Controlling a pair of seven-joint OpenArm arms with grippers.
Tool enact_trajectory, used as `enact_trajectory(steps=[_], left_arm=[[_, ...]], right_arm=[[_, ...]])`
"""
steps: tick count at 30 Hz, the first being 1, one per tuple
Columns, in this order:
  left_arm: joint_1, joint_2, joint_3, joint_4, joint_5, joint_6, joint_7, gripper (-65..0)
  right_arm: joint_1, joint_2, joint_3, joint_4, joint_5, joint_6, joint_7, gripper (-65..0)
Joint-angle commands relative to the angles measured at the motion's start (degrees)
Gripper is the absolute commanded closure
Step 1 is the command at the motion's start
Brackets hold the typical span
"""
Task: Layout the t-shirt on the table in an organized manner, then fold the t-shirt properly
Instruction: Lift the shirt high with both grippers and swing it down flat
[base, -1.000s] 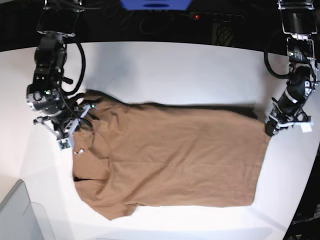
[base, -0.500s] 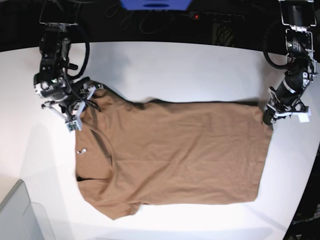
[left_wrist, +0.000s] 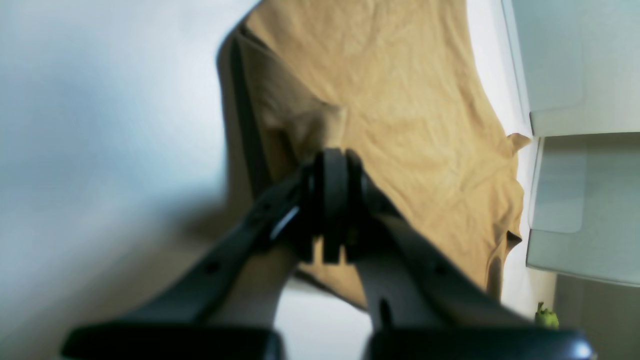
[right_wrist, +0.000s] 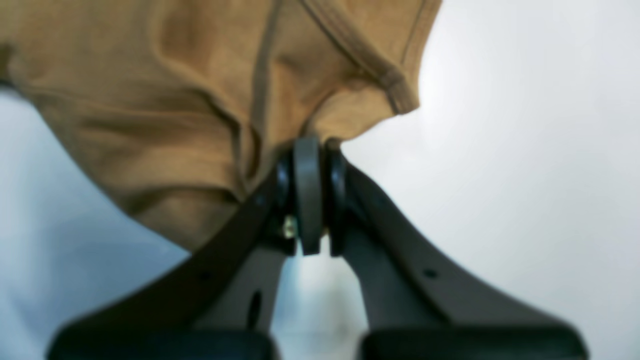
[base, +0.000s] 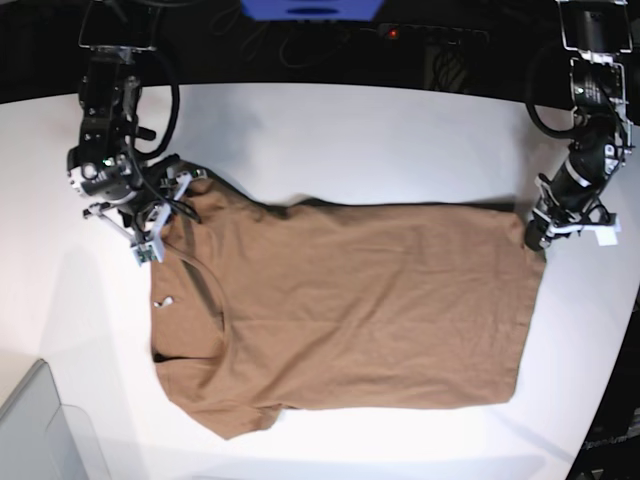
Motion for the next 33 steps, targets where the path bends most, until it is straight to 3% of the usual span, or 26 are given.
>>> enact_trajectory(steps=[1, 9, 14, 22, 27, 29, 33], left_arm=[[-0.5, -1.2, -0.3, 0.6, -1.9, 0.3, -0.4, -0.4], [8.2, -1.4, -0.9, 5.6, 3.2, 0.0, -0.7, -0.4], [14.0, -0.1, -8.3, 15.9, 3.2, 0.0, -0.4, -0.4], [11.7, 2.9, -17.1, 34.0, 3.4, 0.4, -0.3, -0.4], [9.1, 2.6, -19.3, 39.8, 3.3, 0.4, -0.3, -0.4], [7.3, 1.9, -19.4, 40.5, 2.9, 0.4, -0.3, -0.4], [4.4, 0.2, -19.6, 41.0, 2.1, 0.1, -0.8, -0.4]], right_arm=[[-0.2, 0.6, 0.3, 1.7, 0.3, 0.5, 0.9, 0.0], [-10.0, 0.3, 0.4, 14.5, 0.3, 0.5, 4.4, 0.0], [-13.9, -1.6, 4.5, 21.9, 3.7, 0.5, 8.0, 0.0], [-13.5, -1.3, 12.0, 22.0, 17.0, 0.6, 14.6, 0.0], [-10.3, 2.1, 12.3, 22.0, 25.3, 0.6, 20.8, 0.0], [-8.0, 3.3, 12.2, 22.0, 26.4, 0.6, 23.7, 0.0], [-2.8, 2.6, 12.2, 22.0, 26.4, 0.6, 28.9, 0.0]])
